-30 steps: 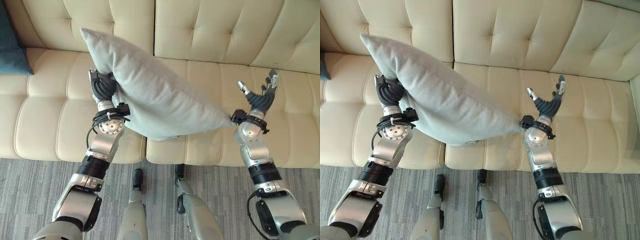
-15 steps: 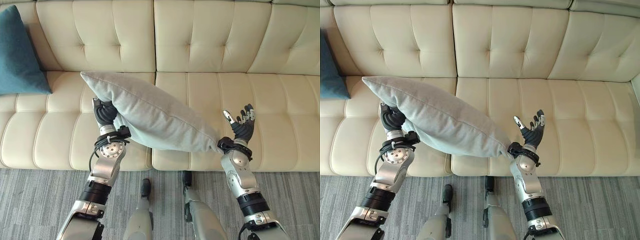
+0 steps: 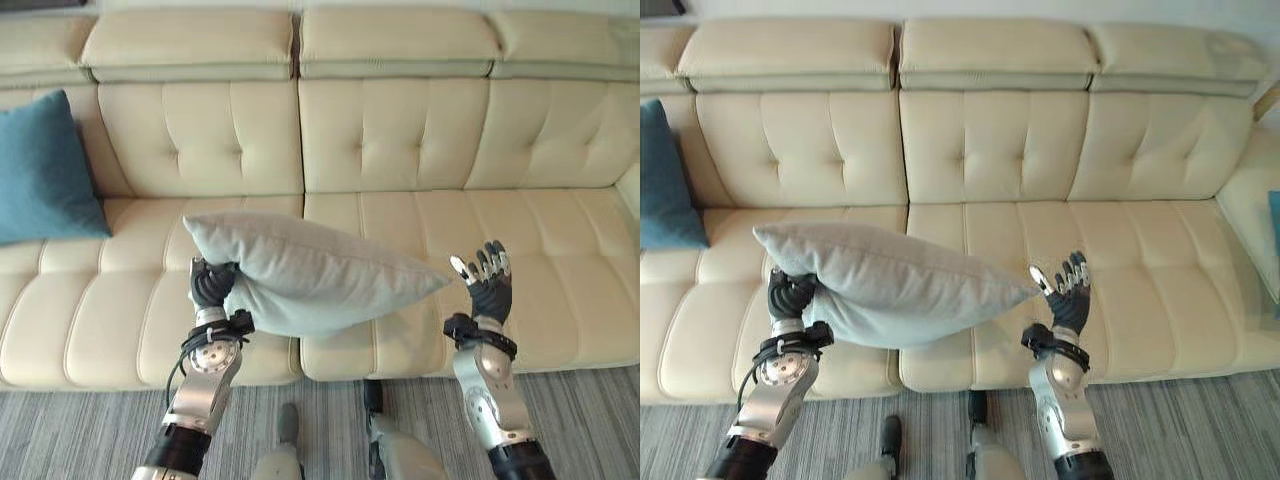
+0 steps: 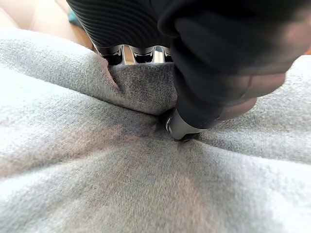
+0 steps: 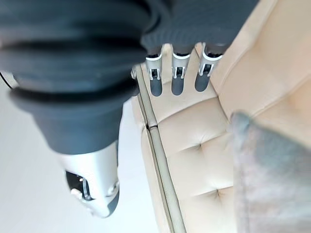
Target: Pick up all the scattered cushions and arrange them neatly on the sofa.
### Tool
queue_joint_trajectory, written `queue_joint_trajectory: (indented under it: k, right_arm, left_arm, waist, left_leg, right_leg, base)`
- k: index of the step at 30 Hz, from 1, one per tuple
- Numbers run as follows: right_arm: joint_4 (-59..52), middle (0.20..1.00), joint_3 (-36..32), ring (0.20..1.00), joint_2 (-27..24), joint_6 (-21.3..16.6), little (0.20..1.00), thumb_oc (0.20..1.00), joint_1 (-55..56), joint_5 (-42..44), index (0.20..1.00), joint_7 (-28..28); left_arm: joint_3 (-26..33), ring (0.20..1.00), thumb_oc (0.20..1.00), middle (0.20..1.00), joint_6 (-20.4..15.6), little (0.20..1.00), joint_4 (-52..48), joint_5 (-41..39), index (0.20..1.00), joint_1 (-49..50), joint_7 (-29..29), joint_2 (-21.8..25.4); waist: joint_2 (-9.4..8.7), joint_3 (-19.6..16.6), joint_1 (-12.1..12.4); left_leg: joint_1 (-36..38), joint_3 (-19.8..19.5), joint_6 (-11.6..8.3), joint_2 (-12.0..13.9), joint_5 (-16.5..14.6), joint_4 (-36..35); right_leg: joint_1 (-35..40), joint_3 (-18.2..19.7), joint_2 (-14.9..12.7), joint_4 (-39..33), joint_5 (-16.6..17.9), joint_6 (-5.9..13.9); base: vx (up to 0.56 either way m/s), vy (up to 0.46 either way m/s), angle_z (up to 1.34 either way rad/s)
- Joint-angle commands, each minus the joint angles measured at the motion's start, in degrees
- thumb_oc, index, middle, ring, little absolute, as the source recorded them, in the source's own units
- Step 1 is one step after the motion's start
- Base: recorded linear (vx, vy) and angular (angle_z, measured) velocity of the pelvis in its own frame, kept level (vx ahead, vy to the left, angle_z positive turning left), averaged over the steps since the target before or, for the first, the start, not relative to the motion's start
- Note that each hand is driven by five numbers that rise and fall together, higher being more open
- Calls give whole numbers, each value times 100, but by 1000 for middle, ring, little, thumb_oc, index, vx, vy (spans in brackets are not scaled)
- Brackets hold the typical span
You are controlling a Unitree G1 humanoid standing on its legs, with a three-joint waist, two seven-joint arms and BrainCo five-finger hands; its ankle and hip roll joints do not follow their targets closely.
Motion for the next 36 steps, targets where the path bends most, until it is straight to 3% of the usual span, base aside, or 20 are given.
queue_joint_trajectory:
  k: [1,12,21,26,30,31,32,33,36]
  right_arm:
    - [63,1000,-237,1000,78,-102,1000,1000,-40,-83,1000,123]
    - [1073,1000,302,1000,390,-313,1000,1000,-389,532,1000,295]
    - [1428,1000,781,1000,287,-455,1000,1000,-1513,439,1000,297]
    - [1640,1000,983,1000,260,-496,1000,1000,-2204,380,1000,295]
    - [1634,1000,1101,1000,264,-507,1000,1000,-2274,371,1000,421]
    - [1652,853,1150,853,262,-506,853,853,-2294,366,853,466]
    - [1664,338,1187,338,260,-495,338,338,-2307,367,338,499]
    - [1697,200,1267,200,256,-461,200,200,-2305,348,200,600]
    - [1657,200,1360,200,256,-400,200,200,-2223,354,200,792]
  left_arm:
    - [142,200,200,200,-409,200,-331,-321,200,8,-217,46]
    - [-237,200,200,200,-570,200,-565,-771,200,205,-481,-15]
    - [-658,200,200,200,-851,200,-953,-1208,200,-107,-653,-32]
    - [-686,200,200,200,-1069,200,-1245,-1393,200,-365,-694,31]
    - [-687,200,200,200,-1146,200,-1352,-1299,200,-518,-677,55]
    - [-700,200,200,200,-1175,200,-1378,-1254,200,-588,-663,62]
    - [-687,200,200,200,-1181,200,-1372,-1205,200,-641,-656,75]
    - [-685,200,200,200,-1190,200,-1323,-1118,200,-744,-627,51]
    - [-723,200,200,200,-1143,200,-1192,-1039,200,-839,-633,-5]
  waist:
    - [89,-540,-89]
    - [212,-469,47]
    - [305,-166,385]
    - [333,145,700]
    - [362,313,779]
    - [376,366,790]
    - [383,391,801]
    - [390,440,819]
    - [368,448,790]
  left_leg:
    - [107,104,59,-110,-471,-2]
    - [112,72,81,-134,-464,-2]
    - [-308,-101,44,-186,-318,-2]
    - [-604,-186,22,-206,-188,6]
    - [-782,-241,4,-206,-136,51]
    - [-840,-254,0,-204,-117,62]
    - [-879,-265,-3,-204,-103,62]
    - [-931,-267,-17,-198,-80,58]
    - [-918,-257,-26,-189,-79,52]
  right_leg:
    - [685,-136,-285,2,-923,536]
    - [669,-171,-327,-3,-936,541]
    - [370,-260,-340,-3,-930,503]
    - [140,-304,-346,21,-891,467]
    - [-18,-340,-377,98,-896,441]
    - [-82,-349,-388,139,-904,434]
    - [-120,-351,-392,158,-909,428]
    - [-161,-384,-402,180,-925,428]
    - [-146,-412,-397,184,-943,429]
  base:
    - [31,-1,-12]
    - [4,0,-3]
    - [-34,-9,15]
    - [-48,-27,17]
    - [-38,-15,10]
    - [-38,-3,20]
    - [-22,-7,22]
    - [-7,-8,12]
    - [22,-6,6]
